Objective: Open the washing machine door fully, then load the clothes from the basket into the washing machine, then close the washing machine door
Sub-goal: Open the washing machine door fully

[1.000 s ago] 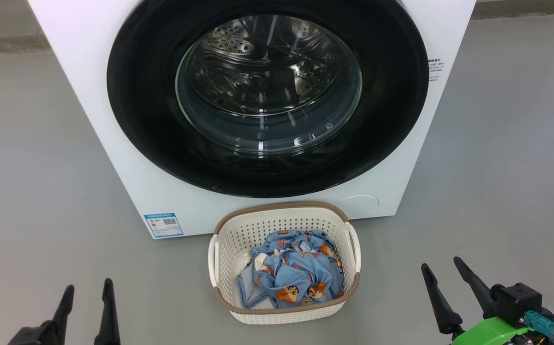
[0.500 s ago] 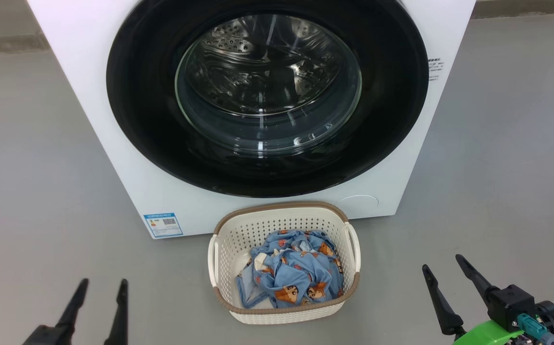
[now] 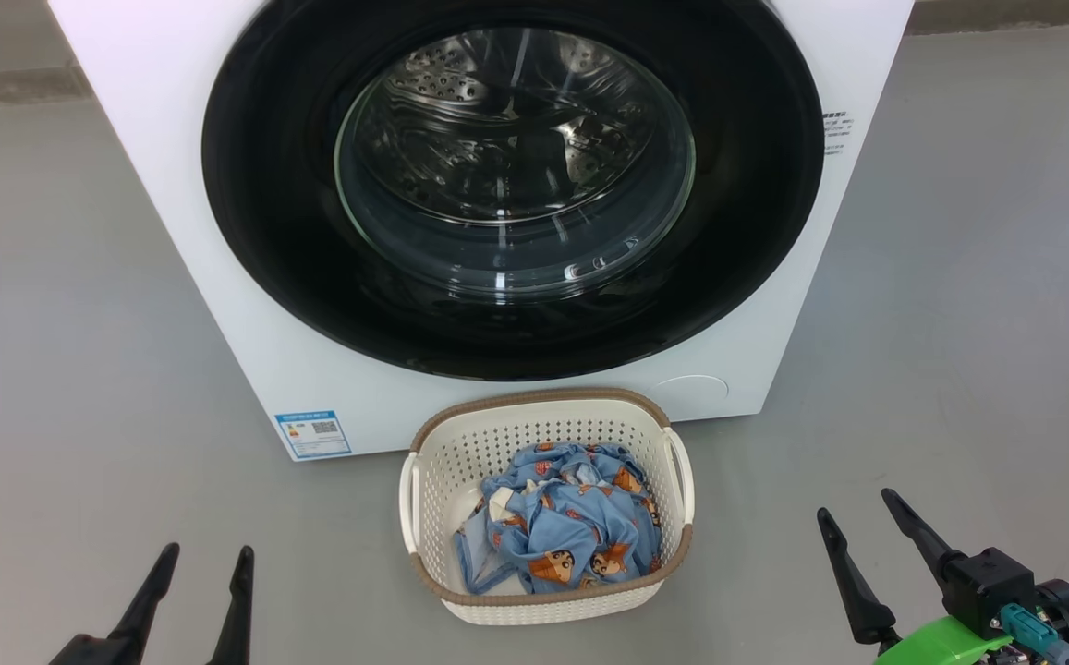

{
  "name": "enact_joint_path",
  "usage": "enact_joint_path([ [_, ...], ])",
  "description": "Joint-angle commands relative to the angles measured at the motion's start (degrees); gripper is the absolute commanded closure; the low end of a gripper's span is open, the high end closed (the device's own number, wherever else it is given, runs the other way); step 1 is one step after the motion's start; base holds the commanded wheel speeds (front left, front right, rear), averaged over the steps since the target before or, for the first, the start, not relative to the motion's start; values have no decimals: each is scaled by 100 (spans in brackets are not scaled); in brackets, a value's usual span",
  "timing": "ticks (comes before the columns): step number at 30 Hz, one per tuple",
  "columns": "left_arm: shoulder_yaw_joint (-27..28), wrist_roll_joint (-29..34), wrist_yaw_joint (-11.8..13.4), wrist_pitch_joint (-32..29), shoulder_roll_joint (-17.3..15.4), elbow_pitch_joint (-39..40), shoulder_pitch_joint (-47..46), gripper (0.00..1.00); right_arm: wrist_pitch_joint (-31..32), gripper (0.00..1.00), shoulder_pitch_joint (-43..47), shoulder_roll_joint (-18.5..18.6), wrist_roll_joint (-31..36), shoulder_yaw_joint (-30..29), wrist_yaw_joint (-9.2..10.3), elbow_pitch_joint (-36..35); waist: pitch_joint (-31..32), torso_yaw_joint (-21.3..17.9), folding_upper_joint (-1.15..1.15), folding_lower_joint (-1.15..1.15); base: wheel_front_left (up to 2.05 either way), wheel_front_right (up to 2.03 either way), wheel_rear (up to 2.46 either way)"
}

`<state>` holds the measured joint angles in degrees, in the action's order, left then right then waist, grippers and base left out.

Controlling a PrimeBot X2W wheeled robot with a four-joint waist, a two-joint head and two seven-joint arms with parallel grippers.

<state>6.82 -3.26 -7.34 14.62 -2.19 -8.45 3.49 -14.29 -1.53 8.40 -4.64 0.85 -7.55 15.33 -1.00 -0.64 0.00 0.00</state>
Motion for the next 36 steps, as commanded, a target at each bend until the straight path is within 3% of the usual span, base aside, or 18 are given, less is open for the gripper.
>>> enact_joint_path([
  [1, 219, 15, -11, 38, -80, 111, -146, 0, -71, 0, -210, 31, 60, 89, 6, -148, 1, 4, 0, 0, 0, 0, 0],
  [12, 279, -1, -12, 38, -72, 141, -131, 0, -71, 0, -210, 18, 41, 94, 6, -158, -2, 9, 0, 0, 37, 37, -74],
  [36, 287, -276, 0, 38, -69, 342, -103, 0, -71, 0, -208, -9, 7, 103, 6, -136, -14, -6, 0, 0, 101, 101, -201],
])
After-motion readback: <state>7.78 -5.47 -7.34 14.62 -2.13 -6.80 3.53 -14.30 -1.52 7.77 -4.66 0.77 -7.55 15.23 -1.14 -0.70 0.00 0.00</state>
